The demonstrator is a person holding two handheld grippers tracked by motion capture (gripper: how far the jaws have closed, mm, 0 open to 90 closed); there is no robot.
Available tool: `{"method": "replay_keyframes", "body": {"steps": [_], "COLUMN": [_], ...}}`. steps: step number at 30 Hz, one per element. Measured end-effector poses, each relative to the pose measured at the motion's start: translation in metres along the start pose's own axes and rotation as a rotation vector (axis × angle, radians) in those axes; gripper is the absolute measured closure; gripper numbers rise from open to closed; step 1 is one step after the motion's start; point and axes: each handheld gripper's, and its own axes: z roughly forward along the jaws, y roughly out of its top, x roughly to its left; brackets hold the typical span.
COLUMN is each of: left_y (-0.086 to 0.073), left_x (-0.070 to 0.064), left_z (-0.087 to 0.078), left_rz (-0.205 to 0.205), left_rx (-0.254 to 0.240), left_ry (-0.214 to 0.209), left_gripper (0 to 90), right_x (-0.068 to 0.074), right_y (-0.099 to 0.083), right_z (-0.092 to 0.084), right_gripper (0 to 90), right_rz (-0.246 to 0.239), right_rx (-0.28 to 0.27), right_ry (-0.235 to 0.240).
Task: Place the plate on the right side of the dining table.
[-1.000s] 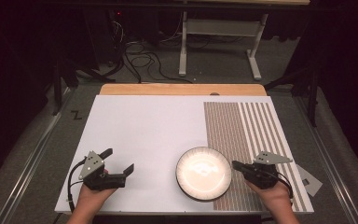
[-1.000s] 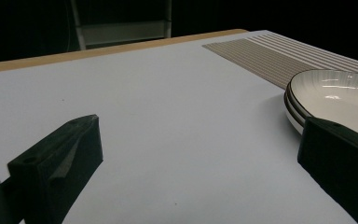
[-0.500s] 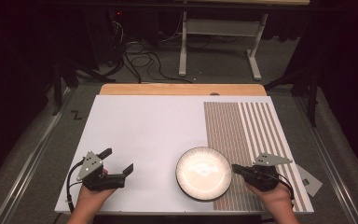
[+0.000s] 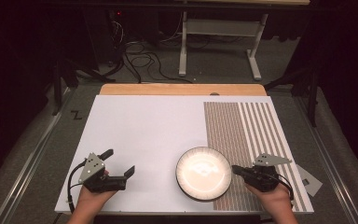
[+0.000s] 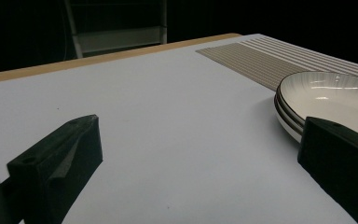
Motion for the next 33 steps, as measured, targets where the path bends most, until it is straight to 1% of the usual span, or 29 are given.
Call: {"method": "replay_keyframes", "body": {"steps": [2, 3, 12, 26, 29, 33], "left_y": [-0.0001, -0.0002, -0.0004, -0.0011, -0.0011, -0.0013], "left_x": [-0.0005, -0.0006, -0.0002, -0.0011, -0.001, -0.0011], "left_z": [0.0001, 0.0003, 0.0, 0.0012, 0.0014, 0.0016], "left_rz": [0.004, 0.003, 0.002, 0.003, 0.004, 0.004], "left_rx": [0.0, 0.001, 0.001, 0.005, 0.007, 0.007], "left_ry": [-0.001, -0.001, -0.002, -0.009, -0.01, -0.012], "left_gripper": [0.3, 0.3, 0.2, 0.2, 0.2, 0.2], "right_x": [0.0001, -0.0002, -0.0002, 0.0004, 0.0014, 0.002], "right_y": [-0.0001, -0.0002, -0.0003, -0.0011, -0.0014, -0.0011], "right_z": [0.0001, 0.0004, 0.0025, 0.004, 0.0065, 0.0067], "right_gripper": [90.0, 90.0, 90.0, 90.0, 90.0, 90.0], "right_rz": [-0.004, 0.003, -0.004, -0.006, -0.02, -0.02], "right_rx": [0.004, 0.004, 0.017, 0.012, 0.021, 0.02], "right_ry": [-0.004, -0.004, 0.009, 0.009, 0.006, 0.006]}}
